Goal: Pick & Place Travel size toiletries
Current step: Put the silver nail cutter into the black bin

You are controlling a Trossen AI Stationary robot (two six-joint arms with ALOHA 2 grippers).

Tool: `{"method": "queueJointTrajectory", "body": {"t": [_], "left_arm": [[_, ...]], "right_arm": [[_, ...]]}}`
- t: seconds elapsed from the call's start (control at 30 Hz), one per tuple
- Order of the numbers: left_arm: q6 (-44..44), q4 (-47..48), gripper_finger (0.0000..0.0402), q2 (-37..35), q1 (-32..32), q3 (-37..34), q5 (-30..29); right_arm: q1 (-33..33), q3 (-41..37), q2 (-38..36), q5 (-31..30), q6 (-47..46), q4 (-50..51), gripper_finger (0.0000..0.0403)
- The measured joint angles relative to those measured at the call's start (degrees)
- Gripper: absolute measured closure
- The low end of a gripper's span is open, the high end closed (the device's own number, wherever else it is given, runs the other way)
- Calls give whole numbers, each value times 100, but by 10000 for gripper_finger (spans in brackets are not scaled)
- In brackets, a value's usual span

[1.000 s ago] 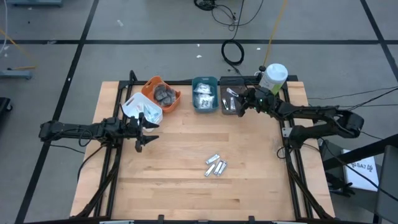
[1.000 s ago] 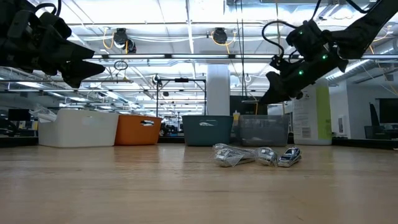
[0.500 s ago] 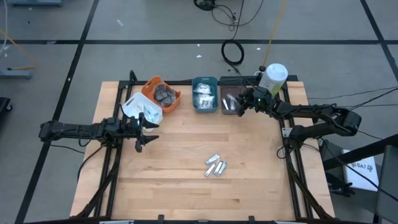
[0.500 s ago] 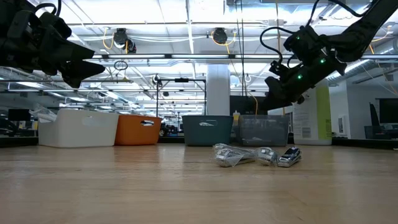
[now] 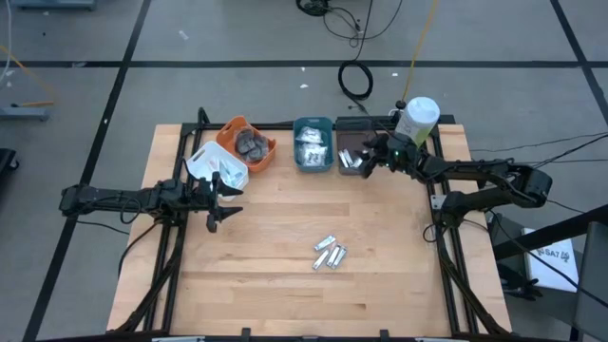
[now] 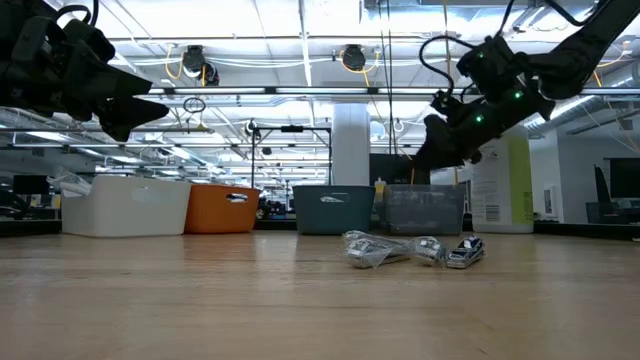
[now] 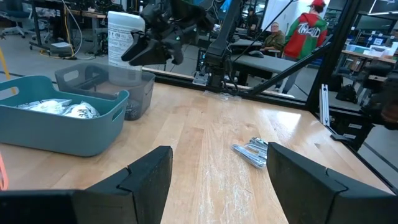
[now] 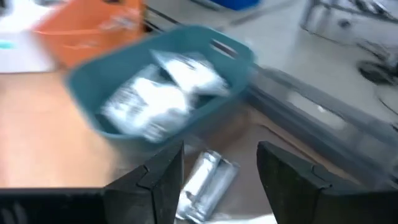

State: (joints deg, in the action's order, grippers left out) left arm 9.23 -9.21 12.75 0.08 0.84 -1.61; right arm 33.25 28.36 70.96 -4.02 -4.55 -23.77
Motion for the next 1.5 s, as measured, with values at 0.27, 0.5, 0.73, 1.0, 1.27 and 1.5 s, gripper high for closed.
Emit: {"method": "queueJointTrajectory", "body": {"t": [0.27,0.5,0.73,1.0,1.27,1.5], "left_arm": [[0,0,146,-2,0,2,0],[0,1,147,0,0,1,-2],[0,0,146,-2,0,2,0],[0,2,146,-2,0,1,0],[0,7,146,-2,0,2,-2],[0,0,146,-2,0,1,-1]], "right_arm": [[-601,0,0,1425,78,-604,222],[-1818,0,0,1936,117,-385,222],[-3242,0,0,1926,561,-31,222],[-4385,-111,24,1135,477,0,222],[-4839,-378,972,982,-151,-654,224],[-4832,-340,2044,1031,-43,-1692,224]]}}
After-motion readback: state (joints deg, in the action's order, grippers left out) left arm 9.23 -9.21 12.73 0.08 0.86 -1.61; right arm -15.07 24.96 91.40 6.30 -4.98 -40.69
